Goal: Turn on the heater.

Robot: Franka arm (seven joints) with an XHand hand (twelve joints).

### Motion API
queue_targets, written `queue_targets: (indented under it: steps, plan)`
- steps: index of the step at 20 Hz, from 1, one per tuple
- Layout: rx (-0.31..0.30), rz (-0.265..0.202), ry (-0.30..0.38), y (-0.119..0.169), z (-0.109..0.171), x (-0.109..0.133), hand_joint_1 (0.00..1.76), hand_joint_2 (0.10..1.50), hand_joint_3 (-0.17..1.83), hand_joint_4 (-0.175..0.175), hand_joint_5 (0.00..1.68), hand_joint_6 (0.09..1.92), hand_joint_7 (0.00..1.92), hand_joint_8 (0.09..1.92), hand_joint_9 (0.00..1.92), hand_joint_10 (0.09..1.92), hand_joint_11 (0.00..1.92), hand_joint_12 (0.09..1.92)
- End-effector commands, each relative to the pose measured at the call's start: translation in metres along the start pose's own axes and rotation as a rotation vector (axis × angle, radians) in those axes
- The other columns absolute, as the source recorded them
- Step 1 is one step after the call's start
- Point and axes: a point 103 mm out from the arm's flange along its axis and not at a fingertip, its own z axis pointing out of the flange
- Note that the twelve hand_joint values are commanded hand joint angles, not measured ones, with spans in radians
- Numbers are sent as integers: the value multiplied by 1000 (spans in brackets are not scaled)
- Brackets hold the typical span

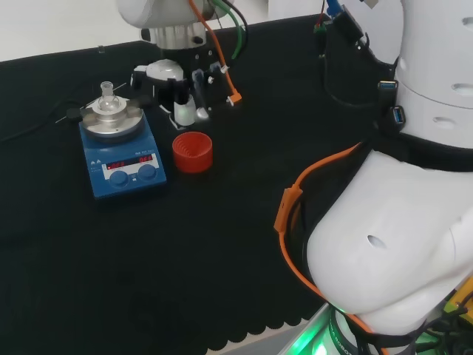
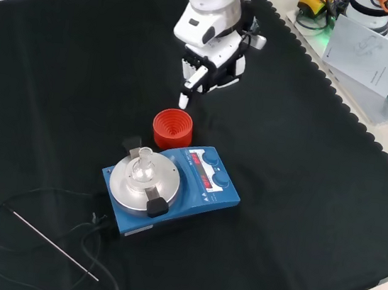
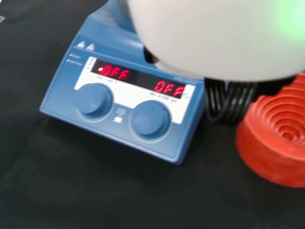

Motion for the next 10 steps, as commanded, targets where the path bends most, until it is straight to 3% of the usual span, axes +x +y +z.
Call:
queue_targets:
  steps: [1,10]
  plan:
    - [-9,-9,8,-8,5,24,1614,188,1564,-84,60,675,1258,1420,1323,1219,1268,1063]
    - [5,-27,-1,-14,12,66,1614,186,1567,-80,57,672,1259,1420,1324,1220,1269,1067]
